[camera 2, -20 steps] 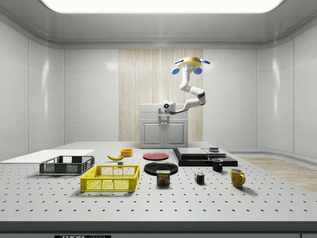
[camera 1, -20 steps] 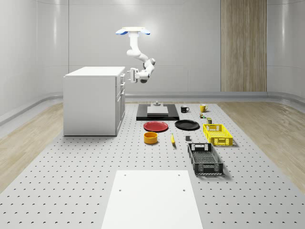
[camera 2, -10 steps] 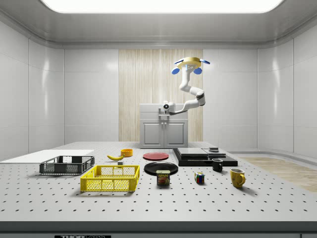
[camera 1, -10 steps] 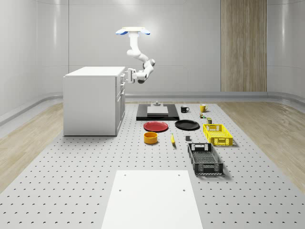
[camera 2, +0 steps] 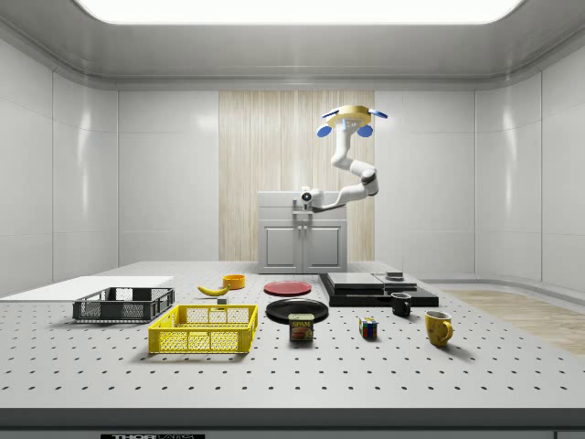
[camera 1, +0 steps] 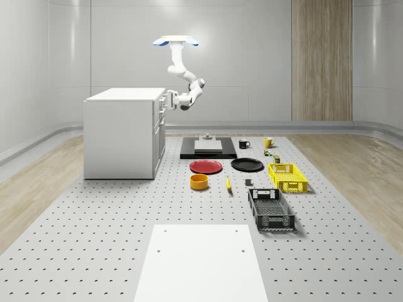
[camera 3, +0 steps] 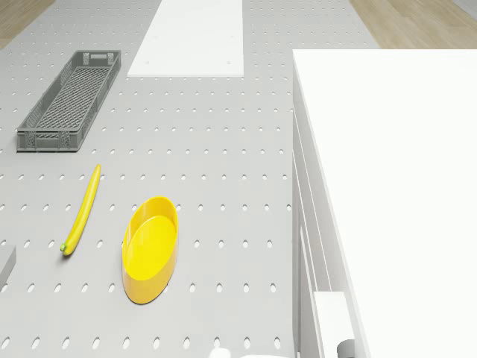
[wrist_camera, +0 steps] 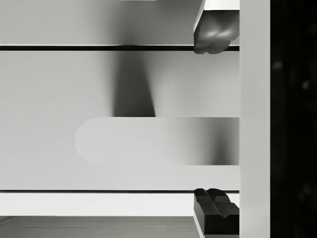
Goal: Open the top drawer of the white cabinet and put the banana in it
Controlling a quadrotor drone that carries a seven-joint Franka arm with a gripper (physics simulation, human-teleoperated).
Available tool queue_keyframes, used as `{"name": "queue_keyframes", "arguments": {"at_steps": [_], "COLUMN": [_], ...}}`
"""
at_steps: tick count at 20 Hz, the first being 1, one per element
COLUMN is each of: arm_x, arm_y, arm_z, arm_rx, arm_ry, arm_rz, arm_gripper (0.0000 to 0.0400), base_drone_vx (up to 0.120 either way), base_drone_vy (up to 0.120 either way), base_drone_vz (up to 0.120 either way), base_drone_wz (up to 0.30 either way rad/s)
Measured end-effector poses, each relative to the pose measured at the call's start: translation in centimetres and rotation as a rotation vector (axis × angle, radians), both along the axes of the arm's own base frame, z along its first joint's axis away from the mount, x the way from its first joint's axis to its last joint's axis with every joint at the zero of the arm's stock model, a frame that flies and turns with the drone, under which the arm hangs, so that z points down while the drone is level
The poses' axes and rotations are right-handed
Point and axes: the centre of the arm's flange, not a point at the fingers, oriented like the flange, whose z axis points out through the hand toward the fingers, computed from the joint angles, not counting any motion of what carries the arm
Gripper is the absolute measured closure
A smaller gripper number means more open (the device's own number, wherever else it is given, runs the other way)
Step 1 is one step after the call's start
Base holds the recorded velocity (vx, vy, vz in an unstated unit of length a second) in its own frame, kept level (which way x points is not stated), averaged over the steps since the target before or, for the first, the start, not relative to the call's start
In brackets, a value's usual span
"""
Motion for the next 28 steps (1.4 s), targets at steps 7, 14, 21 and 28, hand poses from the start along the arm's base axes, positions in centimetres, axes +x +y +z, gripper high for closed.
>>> {"name": "queue_keyframes", "arguments": {"at_steps": [7,14,21,28], "arm_x": [0.0,0.0,0.0,-0.4], "arm_y": [0.6,0.8,0.9,0.6], "arm_z": [0.0,-0.3,-0.4,0.3], "arm_rx": [0.0,0.0,0.0,-0.024], "arm_ry": [0.0,0.0,0.0,0.024], "arm_rz": [0.0,0.0,0.0,0.0], "arm_gripper": [0.0,0.0,0.0239,0.0205], "base_drone_vx": [0.0,0.0,0.0,0.0], "base_drone_vy": [0.0,0.0,0.0,0.0], "base_drone_vz": [0.0,0.0,0.0,0.0], "base_drone_wz": [0.0,0.0,0.0,0.0]}}
